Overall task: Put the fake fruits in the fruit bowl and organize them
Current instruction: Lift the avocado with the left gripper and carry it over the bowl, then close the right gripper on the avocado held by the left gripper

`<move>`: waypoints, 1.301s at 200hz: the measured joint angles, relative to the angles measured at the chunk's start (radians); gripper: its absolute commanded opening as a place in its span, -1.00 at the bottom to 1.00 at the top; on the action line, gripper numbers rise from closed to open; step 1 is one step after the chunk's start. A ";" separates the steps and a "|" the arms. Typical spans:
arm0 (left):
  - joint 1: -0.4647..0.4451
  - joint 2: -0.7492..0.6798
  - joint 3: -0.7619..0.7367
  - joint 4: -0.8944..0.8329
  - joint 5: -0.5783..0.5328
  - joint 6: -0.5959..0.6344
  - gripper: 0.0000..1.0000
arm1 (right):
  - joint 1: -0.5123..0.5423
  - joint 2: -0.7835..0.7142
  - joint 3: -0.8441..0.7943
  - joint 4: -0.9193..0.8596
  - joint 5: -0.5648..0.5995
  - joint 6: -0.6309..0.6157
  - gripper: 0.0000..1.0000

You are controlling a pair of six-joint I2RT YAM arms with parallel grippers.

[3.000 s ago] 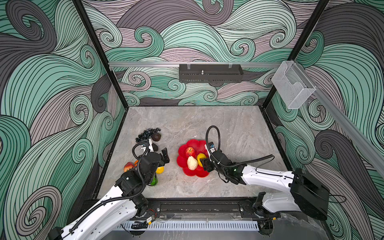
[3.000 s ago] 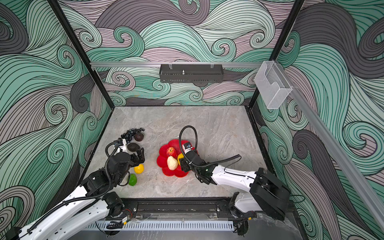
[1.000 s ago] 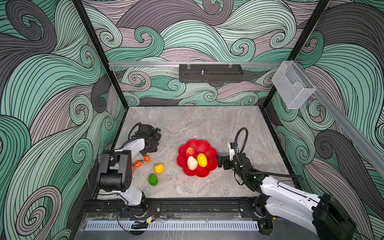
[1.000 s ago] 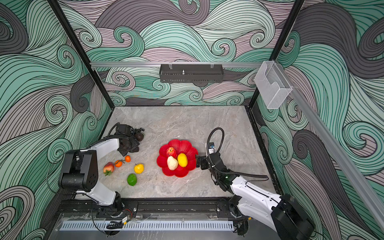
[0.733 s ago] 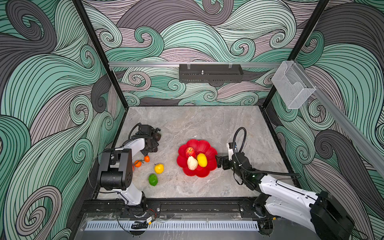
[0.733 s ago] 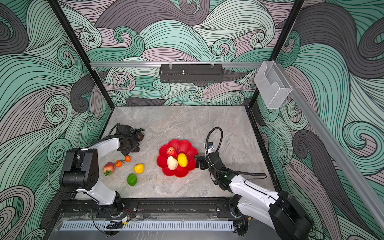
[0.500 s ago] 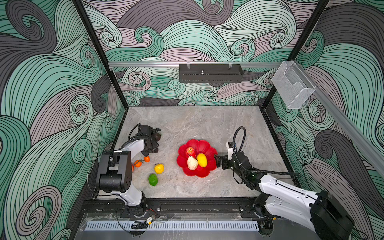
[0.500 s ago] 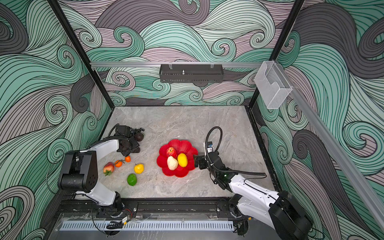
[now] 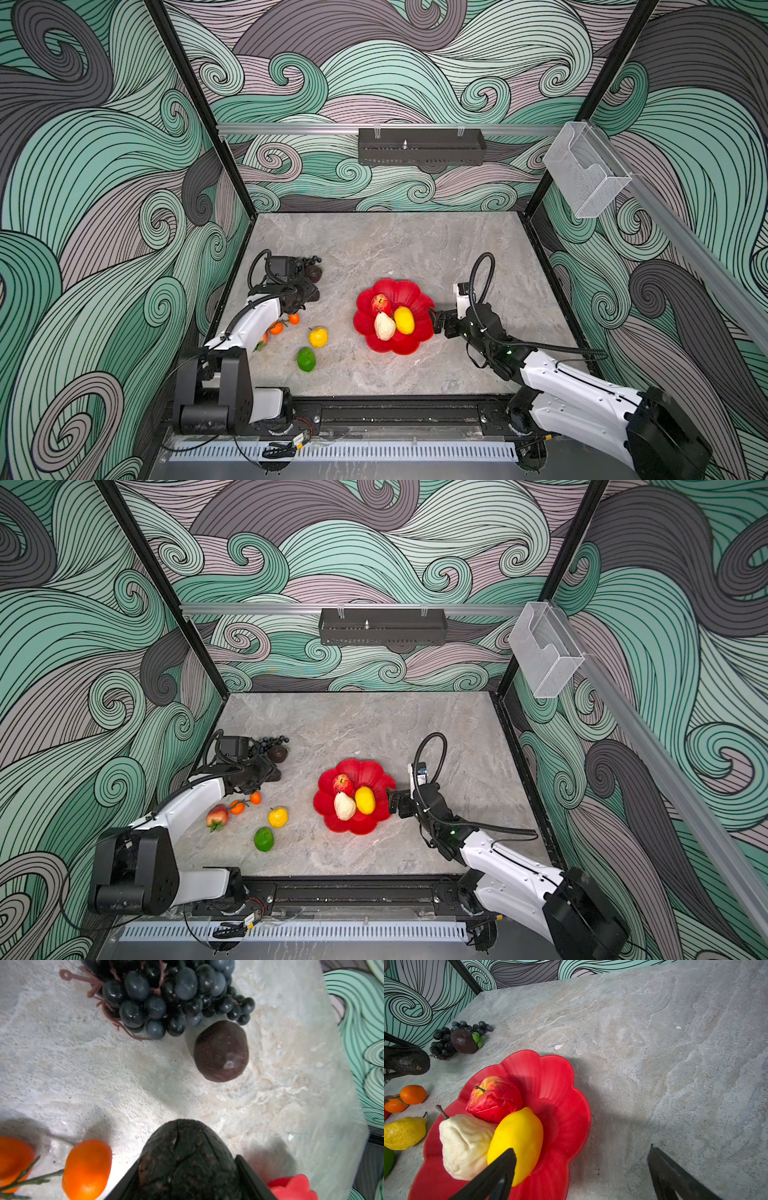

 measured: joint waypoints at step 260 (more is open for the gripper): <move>-0.718 -0.048 0.117 0.162 0.141 -0.156 0.22 | 0.326 0.045 0.088 0.253 0.002 -0.145 0.72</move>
